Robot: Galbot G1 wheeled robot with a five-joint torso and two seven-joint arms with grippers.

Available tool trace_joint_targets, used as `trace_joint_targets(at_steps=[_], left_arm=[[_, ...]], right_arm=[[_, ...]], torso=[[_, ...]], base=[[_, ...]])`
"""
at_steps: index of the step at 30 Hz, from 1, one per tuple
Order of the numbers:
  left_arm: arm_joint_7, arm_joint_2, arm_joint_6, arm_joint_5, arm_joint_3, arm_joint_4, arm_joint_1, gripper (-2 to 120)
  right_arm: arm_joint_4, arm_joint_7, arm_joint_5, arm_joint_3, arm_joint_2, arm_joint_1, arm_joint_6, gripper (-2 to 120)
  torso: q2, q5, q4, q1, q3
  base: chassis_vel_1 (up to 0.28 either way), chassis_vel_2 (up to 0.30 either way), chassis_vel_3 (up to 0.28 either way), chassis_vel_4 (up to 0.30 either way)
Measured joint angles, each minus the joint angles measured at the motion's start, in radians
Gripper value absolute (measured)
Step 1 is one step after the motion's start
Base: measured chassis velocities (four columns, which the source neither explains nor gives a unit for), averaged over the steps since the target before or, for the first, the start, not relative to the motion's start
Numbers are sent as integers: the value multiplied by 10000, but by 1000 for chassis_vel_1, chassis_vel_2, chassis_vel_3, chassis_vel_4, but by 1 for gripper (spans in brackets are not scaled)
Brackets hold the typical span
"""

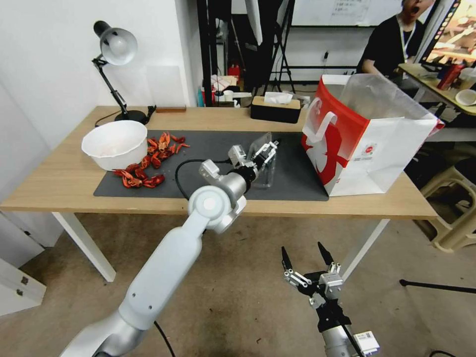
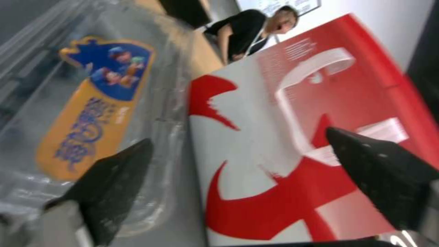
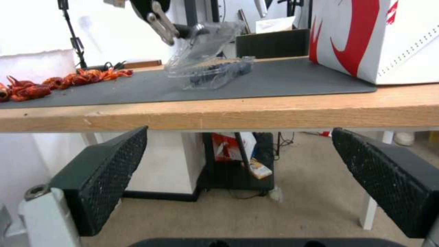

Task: Close the takeout container lid, then place the container into the takeout bag.

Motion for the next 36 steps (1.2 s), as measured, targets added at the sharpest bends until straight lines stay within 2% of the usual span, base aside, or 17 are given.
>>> trace_joint_targets(at_steps=[3,5,7,11,14,17,19,21,23,24,25,27,29,31,32,35,36], left_arm=[[-112,3,18,111,80,27,33,75],[-163,4,38,204,112,41,39,72],[-394,-6,94,458,210,110,38,60],[-583,-21,150,711,297,199,29,52],[-745,-25,195,1088,415,299,31,36],[-880,-17,255,1234,459,307,34,29],[-1155,6,345,1387,503,314,28,19],[-1212,18,366,1409,507,315,26,15],[-1332,49,396,1472,511,312,26,5],[-1332,49,396,1472,511,312,26,5],[-1365,59,400,1504,512,304,26,2],[-1400,72,389,1547,511,285,47,0],[-1400,78,384,1551,509,279,58,0],[-1390,100,371,1575,508,273,102,0],[-1390,100,371,1575,508,273,102,0],[-1376,81,339,1603,517,330,92,0],[-1376,81,339,1603,517,330,92,0]], right_arm=[[-19,-2,14,-4,-7,48,-2,100],[-26,-1,20,-5,-9,63,-3,100],[-29,-10,39,-18,-8,89,-18,100],[-28,-37,89,-21,-10,112,-49,100],[28,-209,352,-22,-66,203,-127,100],[107,-425,711,-7,-144,295,-234,100],[368,-799,1635,87,-370,544,-576,100],[464,-884,1998,136,-481,660,-716,100],[762,-1034,3243,300,-832,1097,-1225,100],[762,-1034,3243,300,-832,1097,-1225,100],[903,-1018,3978,369,-1022,1357,-1486,100],[1227,-404,6281,496,-1588,2328,-2270,100],[1265,-142,6944,509,-1745,2607,-2492,100],[1245,708,9074,500,-2220,3580,-3236,100],[1245,708,9074,500,-2220,3580,-3236,100],[843,1624,10931,320,-2716,4727,-4092,100],[843,1624,10931,320,-2716,4727,-4092,100]], torso=[[0,0,0,-1,0],[0,0,1,0,0],[0,0,1,0,-1],[0,0,0,0,0],[0,0,-1,1,0],[0,0,0,0,0],[0,1,-1,0,0],[-1,0,-1,0,0],[0,1,-1,0,0],[0,1,-1,0,0],[0,1,0,1,0],[0,1,0,0,0],[-1,0,2,0,0],[-1,2,1,1,0],[-1,2,1,1,0],[-1,0,-1,1,1],[-1,0,-1,1,1]], base=[[0,0,0,0],[0,0,0,0],[0,0,0,0],[0,0,0,0],[0,0,0,0],[0,0,0,0],[0,0,0,0],[0,0,0,0],[0,0,0,0],[0,0,0,0],[0,0,0,0],[0,0,0,0],[0,0,0,0],[0,0,0,0],[0,0,0,0],[0,0,0,0],[0,0,0,0]])
